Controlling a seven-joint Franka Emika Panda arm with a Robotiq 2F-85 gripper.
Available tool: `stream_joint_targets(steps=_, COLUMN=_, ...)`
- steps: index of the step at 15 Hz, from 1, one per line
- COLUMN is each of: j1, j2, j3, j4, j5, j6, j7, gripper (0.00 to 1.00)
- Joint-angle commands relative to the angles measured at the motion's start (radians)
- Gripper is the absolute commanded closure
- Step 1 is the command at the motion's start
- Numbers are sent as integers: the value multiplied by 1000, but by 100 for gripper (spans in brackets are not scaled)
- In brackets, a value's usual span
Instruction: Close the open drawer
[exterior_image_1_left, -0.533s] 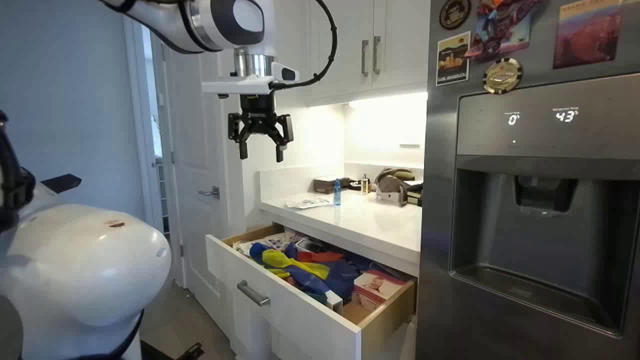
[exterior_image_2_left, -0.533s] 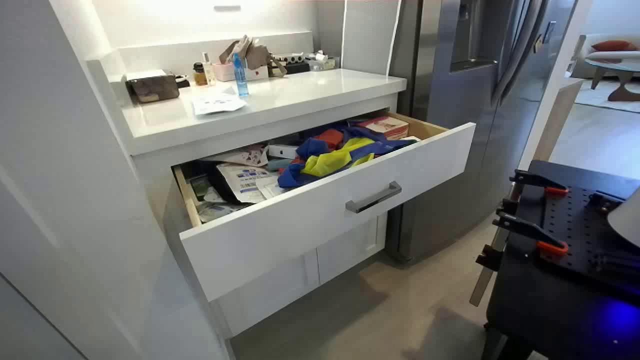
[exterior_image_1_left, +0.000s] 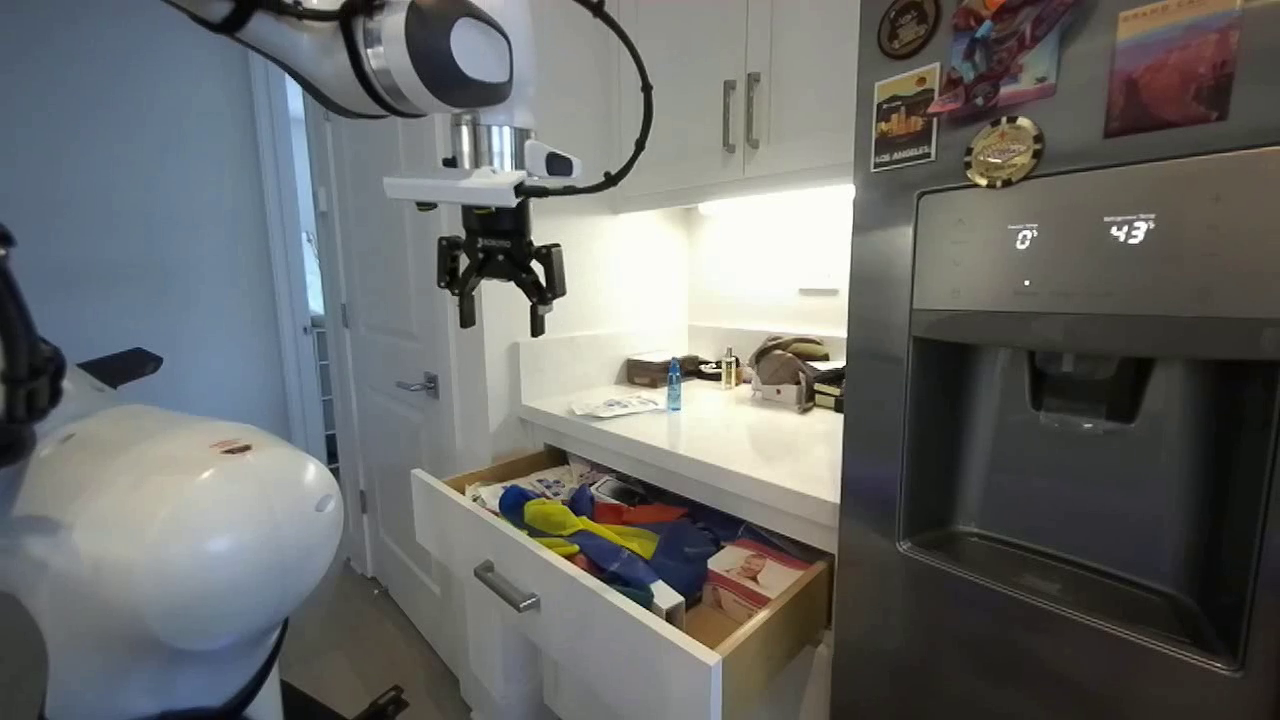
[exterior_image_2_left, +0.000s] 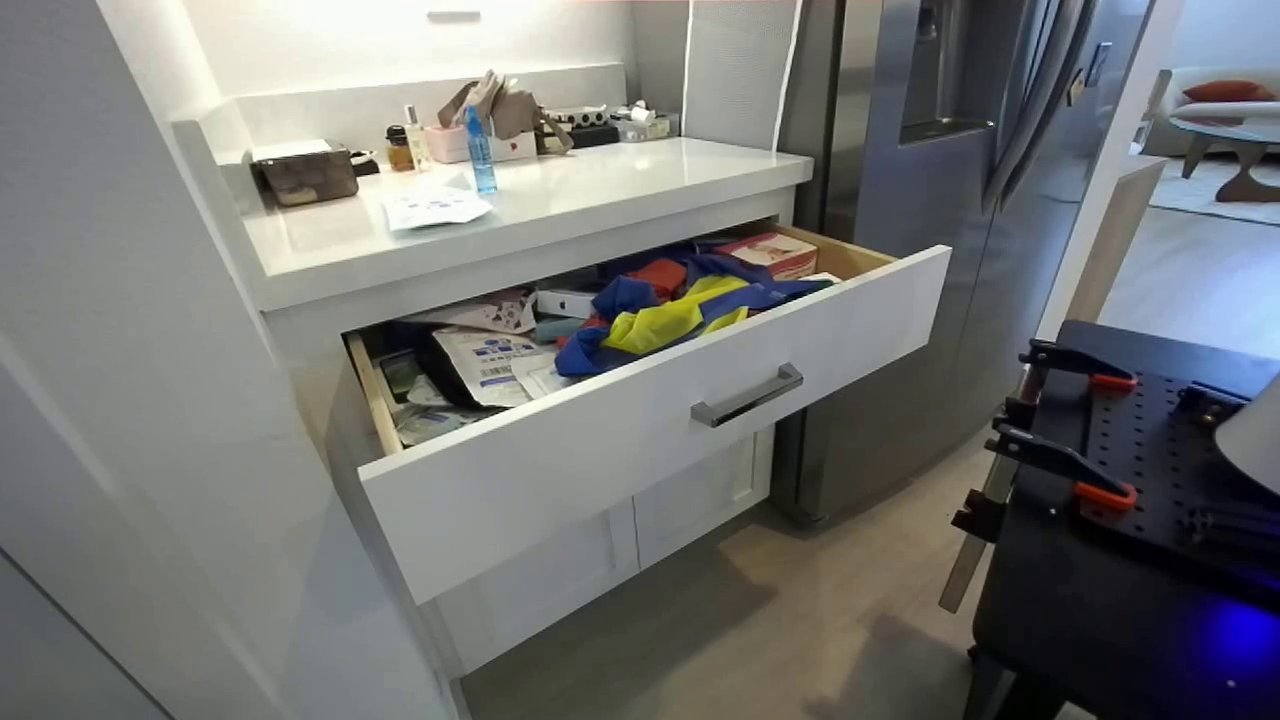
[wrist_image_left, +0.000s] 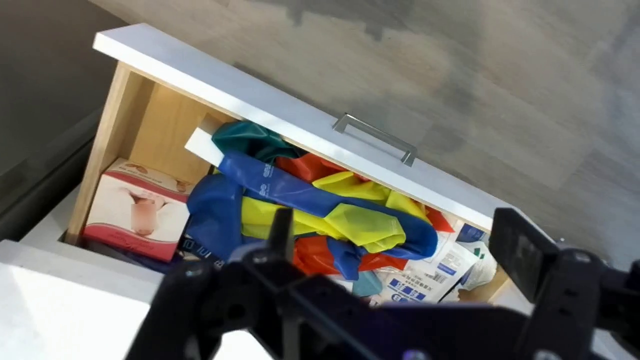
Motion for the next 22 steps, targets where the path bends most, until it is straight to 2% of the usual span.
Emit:
stream_joint_targets(steps=1, j1=28, j2=-120, j3=63, j4=-134, j5=107, j6=43, j7=112, gripper=0)
stream_joint_targets(steps=4, j1=43, j2=-201, j3=140, j4=-246, j5=184, j6=114, j7=209, gripper=0)
stream_joint_targets(steps=7, j1=75, j2=-264, j3=247, j4=-384, j5=223, j6=269, j7=305, gripper=0)
stream_joint_targets(steps=8, j1=80, j2=-209, j3=282, j4=-334, j5=221, j6=290, j7=344, gripper=0)
stream_joint_targets(steps=12, j1=96, j2=-119, j3=447, j4=-334, j5=203, j6=460, j7=524, gripper=0)
stream_joint_targets(steps=15, j1=68, j2=5, j3=558, j4=-335, j5=180, j6=570, j7=662, gripper=0)
stream_joint_targets(steps=18, j1=35, j2=163, j3=618, j4=-336, j5=163, j6=652, j7=763, gripper=0)
stream_joint_targets(steps=20, j1=7, j2=281, j3=633, j4=-338, j5=135, j6=721, j7=813, gripper=0)
stream_joint_targets(steps=21, j1=-10, j2=336, j3=631, j4=-339, j5=110, j6=751, j7=829, gripper=2)
stream_joint_targets(steps=22, j1=-21, j2=399, j3=628, j4=-339, j5=84, j6=788, j7=849, gripper=26)
